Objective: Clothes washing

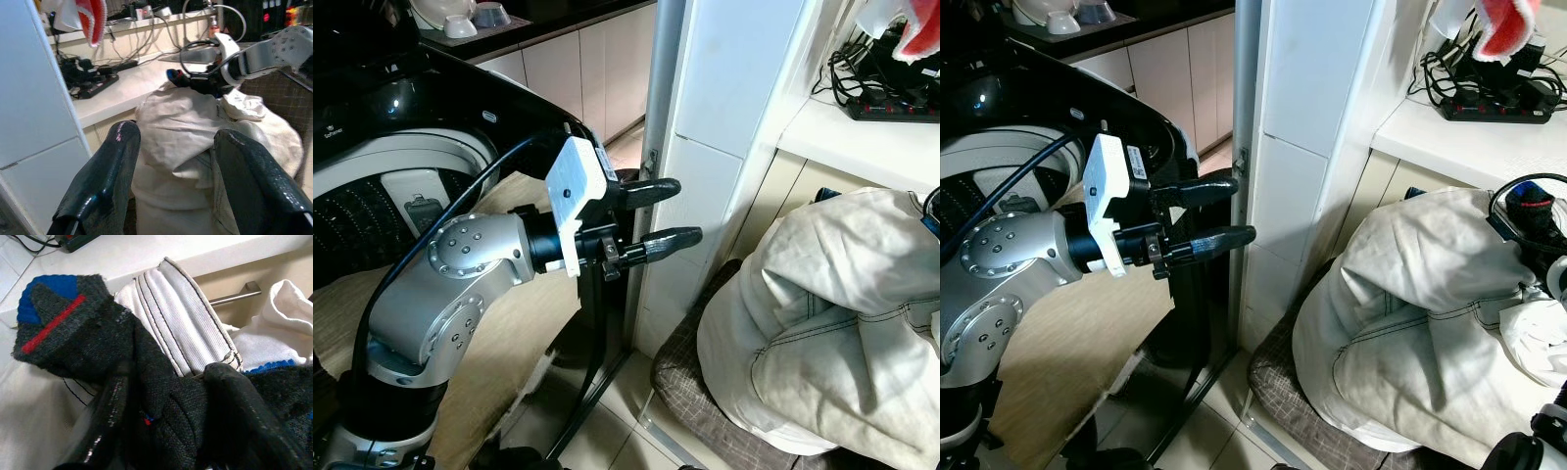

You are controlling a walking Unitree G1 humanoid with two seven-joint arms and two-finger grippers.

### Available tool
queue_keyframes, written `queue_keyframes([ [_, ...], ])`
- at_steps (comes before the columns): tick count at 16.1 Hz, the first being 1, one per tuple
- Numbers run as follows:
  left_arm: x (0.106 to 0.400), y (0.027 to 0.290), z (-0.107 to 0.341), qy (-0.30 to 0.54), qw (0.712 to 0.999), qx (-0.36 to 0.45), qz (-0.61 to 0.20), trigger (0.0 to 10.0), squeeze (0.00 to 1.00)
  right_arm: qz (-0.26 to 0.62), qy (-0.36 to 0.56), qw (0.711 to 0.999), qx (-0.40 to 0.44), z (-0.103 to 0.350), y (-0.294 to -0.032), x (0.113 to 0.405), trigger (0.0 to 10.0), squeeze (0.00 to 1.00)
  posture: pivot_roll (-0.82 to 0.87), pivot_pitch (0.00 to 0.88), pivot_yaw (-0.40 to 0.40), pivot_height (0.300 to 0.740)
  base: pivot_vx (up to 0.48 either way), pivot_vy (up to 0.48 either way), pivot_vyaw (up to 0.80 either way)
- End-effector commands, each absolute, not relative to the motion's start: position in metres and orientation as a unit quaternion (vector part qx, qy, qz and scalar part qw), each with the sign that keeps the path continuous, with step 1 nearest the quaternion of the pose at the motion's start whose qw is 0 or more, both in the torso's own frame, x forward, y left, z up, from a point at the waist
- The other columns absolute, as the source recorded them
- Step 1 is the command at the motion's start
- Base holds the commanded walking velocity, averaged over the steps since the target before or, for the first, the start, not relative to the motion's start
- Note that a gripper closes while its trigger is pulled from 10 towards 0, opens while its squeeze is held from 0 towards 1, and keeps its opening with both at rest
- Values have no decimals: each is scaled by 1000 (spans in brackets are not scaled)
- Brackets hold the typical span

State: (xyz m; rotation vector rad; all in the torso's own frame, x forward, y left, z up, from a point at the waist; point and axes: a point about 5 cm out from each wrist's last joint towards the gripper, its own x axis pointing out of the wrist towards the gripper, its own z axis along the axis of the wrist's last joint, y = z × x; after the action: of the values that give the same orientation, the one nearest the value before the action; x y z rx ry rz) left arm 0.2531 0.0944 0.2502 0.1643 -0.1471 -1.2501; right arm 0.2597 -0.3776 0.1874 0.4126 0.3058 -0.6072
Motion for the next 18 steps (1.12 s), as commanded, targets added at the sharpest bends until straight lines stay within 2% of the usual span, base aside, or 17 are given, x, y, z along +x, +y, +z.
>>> queue_keyframes([
  [1, 245, 90, 254, -71, 787, 76, -609, 10000, 0, -288, 145, 923, 211, 190, -375, 263, 0, 0, -25, 16, -34, 740, 0, 0, 0],
  [5, 241, 91, 248, -49, 777, 67, -624, 10000, 0, -289, 138, 925, 204, 193, -376, 263, 0, 0, -25, 9, -36, 740, 0, 0, 0],
  [10, 242, 91, 246, -50, 784, 62, -615, 10000, 0, -291, 124, 926, 205, 199, -376, 263, 0, 0, -29, 3, -33, 740, 0, 0, 0],
  [16, 247, 92, 250, -65, 796, 61, -598, 10000, 0, -268, 55, 944, 185, 247, -369, 268, 0, 0, -37, 7, -35, 740, 0, 0, 0],
  [18, 249, 93, 259, -89, 805, 61, -583, 10000, 0, -233, 25, 960, 157, 278, -358, 272, 0, 0, -31, 6, -43, 740, 0, 0, 0],
])
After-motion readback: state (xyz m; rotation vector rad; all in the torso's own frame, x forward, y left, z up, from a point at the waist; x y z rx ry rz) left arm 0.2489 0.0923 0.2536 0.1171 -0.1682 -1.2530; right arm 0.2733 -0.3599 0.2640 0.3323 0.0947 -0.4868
